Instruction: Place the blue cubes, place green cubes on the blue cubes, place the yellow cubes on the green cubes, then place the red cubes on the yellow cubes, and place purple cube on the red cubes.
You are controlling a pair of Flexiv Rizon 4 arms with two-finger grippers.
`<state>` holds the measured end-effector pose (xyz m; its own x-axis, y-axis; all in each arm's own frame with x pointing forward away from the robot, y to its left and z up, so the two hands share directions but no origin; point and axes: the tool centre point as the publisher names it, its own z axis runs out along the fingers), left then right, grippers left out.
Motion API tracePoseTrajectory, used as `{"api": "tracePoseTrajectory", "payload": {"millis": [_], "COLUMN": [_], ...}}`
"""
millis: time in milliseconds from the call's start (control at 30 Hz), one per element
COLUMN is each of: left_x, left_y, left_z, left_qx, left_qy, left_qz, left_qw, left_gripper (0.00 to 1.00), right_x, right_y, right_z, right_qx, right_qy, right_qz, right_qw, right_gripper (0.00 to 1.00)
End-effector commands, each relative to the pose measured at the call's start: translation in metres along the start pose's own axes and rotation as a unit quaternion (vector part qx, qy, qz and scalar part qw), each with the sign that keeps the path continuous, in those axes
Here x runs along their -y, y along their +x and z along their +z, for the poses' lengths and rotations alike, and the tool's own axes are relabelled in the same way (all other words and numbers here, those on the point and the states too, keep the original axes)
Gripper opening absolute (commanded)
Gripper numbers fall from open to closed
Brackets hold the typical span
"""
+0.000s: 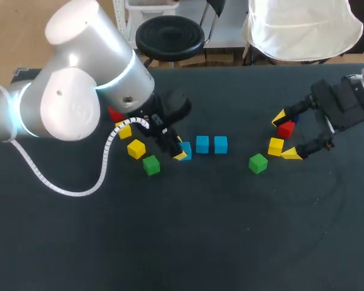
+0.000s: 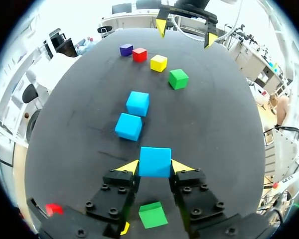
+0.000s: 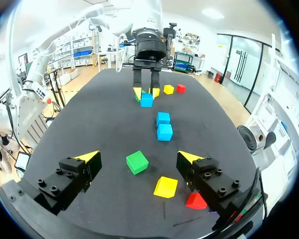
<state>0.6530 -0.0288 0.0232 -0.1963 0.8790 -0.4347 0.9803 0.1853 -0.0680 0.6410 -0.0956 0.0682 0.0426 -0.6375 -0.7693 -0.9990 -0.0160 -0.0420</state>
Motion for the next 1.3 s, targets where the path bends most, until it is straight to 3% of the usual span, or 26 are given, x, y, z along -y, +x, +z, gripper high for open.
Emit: {"api": "tracePoseTrajectory", "payload": {"millis": [33,933,1300], "left_x": [-0.009,-0.021,-0.023], "left_y": [0.001,0.002,0.007], "left_z": [0.005,0.013,0.021], "left_qx": [0.006,0.020,0.018], "left_qy": [0.017,0.031,0.059], "left_qz": [0.004,0.032,0.051], "left_qw": [1.000,0.999,0.997], "left_gripper": [0.00,0.00,0.00], "right_x": [0.000,0.000,0.000], "right_y": [0.000,0.000,0.000], "right_z": [0.000,0.000,0.000], "right_qx": [0.001,0.001,0.001], "right_qy": [0.000,0.000,0.000], "right_qz": [-0.001,-0.001,-0.001], "right_qw": [1.000,1.000,1.000], "right_gripper": [1.00,1.00,1.00]}}
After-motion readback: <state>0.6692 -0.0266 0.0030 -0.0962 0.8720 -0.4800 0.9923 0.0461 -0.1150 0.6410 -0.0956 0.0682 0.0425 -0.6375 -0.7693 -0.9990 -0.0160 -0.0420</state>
